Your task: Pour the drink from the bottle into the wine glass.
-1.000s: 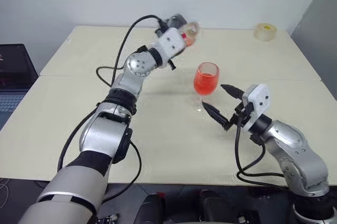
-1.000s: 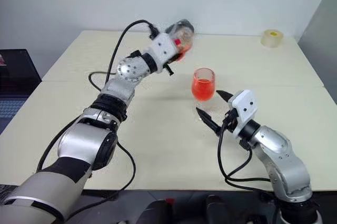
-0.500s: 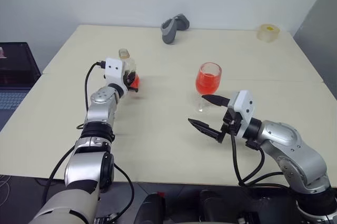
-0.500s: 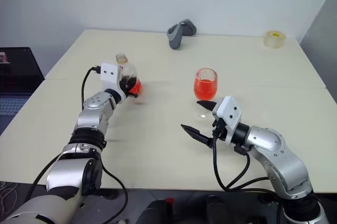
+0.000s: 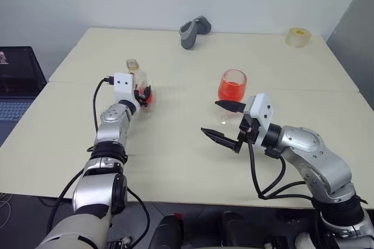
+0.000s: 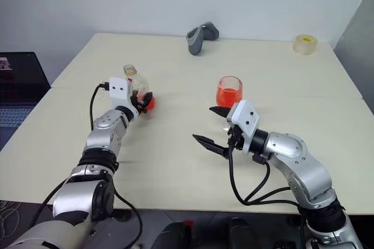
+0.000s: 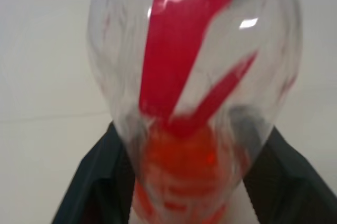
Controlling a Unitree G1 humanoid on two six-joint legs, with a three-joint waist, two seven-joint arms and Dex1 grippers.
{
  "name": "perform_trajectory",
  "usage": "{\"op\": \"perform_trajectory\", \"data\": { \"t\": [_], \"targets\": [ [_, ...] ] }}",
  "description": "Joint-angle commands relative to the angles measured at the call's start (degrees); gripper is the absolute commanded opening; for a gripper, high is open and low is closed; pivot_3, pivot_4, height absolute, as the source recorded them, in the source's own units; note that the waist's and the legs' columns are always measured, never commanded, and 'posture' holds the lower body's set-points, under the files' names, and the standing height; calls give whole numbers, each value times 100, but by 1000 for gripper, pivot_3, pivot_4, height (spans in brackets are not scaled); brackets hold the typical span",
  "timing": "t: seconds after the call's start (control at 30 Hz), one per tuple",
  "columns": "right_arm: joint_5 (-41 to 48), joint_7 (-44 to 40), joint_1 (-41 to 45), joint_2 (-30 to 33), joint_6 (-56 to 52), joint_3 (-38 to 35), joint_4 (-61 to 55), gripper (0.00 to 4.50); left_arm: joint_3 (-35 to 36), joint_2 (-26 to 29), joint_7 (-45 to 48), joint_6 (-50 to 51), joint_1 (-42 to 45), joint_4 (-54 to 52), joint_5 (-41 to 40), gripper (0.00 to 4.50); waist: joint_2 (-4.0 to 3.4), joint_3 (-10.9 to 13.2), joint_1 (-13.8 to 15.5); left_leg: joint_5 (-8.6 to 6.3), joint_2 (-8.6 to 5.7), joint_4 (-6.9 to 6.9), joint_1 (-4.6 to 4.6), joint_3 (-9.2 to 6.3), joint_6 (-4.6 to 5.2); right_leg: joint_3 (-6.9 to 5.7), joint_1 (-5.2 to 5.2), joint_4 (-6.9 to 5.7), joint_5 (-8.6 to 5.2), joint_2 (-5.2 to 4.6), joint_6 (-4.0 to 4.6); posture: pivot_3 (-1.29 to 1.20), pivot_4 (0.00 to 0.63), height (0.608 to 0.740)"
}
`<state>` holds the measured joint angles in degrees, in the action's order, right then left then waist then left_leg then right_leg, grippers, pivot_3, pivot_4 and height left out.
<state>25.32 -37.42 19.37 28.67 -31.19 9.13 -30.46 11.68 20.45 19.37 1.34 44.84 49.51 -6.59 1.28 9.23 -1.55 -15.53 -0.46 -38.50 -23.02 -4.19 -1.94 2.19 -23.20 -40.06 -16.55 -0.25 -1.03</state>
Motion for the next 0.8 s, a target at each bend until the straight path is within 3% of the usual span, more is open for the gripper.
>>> {"op": "perform_trajectory", "data": {
  "t": [0.03,0.1,0.23,0.43,0.6,0.8],
  "targets": [
    [-32,-3,46,23,29,-56,-145,4500,58,30,46,7,-185,-586,-142,3936,0,0,-1,0,1,0,0,-2,0,-2,0,0,0,0,0,0,150,740],
    [-80,16,-42,73,46,-61,-207,4500,50,40,137,138,-475,-1133,-221,4469,0,0,-7,0,1,2,0,-1,0,1,0,-1,0,0,0,0,150,740],
    [-469,262,-572,188,249,-138,-344,4500,173,165,121,701,-1233,-2516,-427,4469,0,-1,-6,0,3,4,0,0,-1,5,0,2,0,-1,0,0,150,740],
    [-825,861,-1936,-205,1110,-807,88,4500,329,234,26,1395,-2487,-4324,-664,4469,2,-6,3,-1,5,8,6,5,0,12,3,0,0,-1,0,0,150,740],
    [-702,1743,-1911,-1027,1448,-1762,945,4500,484,109,-360,1191,-2966,-4580,-585,4469,3,-10,11,-2,4,10,16,5,1,11,12,0,0,-1,1,0,150,740],
    [-1093,2014,-1470,-1103,2137,-2079,1980,4500,581,53,-567,900,-3044,-4531,-567,4469,1,-11,3,-2,4,15,18,10,1,14,9,0,1,0,1,0,150,740]
  ]
}}
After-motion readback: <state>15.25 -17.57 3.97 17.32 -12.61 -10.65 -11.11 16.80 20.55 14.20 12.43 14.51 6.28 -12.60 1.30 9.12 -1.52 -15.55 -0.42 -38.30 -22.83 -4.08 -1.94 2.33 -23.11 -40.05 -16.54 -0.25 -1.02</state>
